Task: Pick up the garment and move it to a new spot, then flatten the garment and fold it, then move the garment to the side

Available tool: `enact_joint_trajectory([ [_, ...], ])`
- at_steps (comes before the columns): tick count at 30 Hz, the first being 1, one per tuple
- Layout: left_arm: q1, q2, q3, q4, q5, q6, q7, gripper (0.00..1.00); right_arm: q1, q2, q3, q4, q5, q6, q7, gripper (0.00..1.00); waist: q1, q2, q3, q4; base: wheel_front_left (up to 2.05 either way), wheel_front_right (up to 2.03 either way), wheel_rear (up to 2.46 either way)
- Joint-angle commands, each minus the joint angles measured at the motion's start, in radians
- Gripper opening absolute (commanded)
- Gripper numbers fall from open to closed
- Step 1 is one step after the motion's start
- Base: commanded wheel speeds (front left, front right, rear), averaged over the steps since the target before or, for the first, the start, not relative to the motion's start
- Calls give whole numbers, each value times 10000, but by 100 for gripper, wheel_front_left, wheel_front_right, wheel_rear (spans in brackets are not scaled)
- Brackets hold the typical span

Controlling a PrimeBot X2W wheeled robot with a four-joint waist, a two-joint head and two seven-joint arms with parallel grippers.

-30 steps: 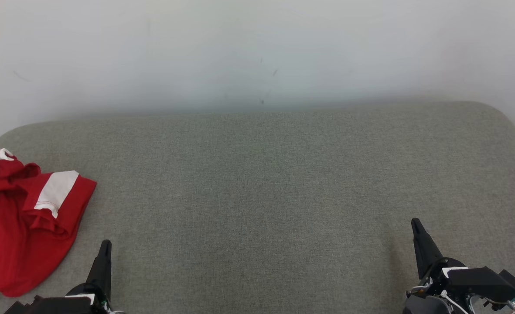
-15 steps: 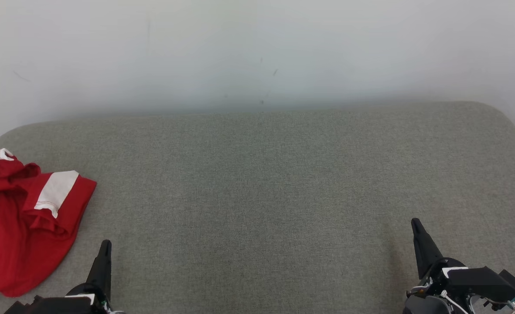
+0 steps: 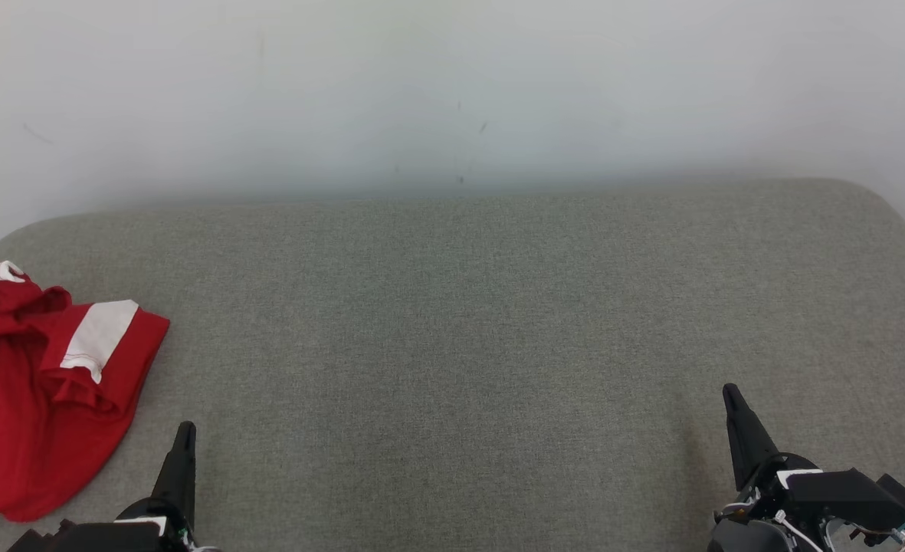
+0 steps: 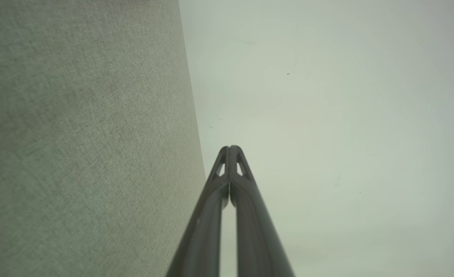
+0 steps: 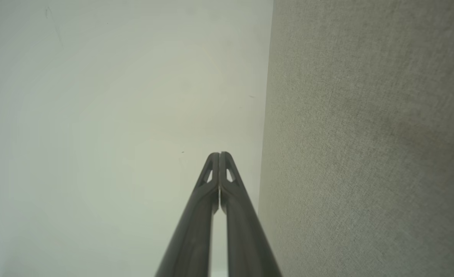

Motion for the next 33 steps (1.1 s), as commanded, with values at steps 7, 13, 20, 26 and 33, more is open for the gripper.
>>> enact_joint_trajectory([
  [7, -89, 16, 29, -29, -47, -36, -3, 0, -66, 21, -1, -8, 5, -21, 28, 0, 0, 0, 0, 0, 0, 0, 0],
  [13, -89, 16, 27, -30, -47, -36, -4, 0, -66, 21, 1, -6, 5, -21, 28, 0, 0, 0, 0, 0, 0, 0, 0],
  [20, -89, 16, 29, -30, -47, -36, -4, 0, -66, 21, 1, -8, 5, -21, 28, 0, 0, 0, 0, 0, 0, 0, 0],
  [26, 52, -21, -15, 100, 1, 8, -4, 100, 64, -1, 5, 100, -3, 0, -3, 100, 0, 0, 1, 0, 0, 0, 0],
  [33, 239, -10, -162, 322, 293, 7, -300, 100, 243, -101, 195, 186, -269, -1, -273, 100, 0, 0, 17, -2, 0, 0, 0],
])
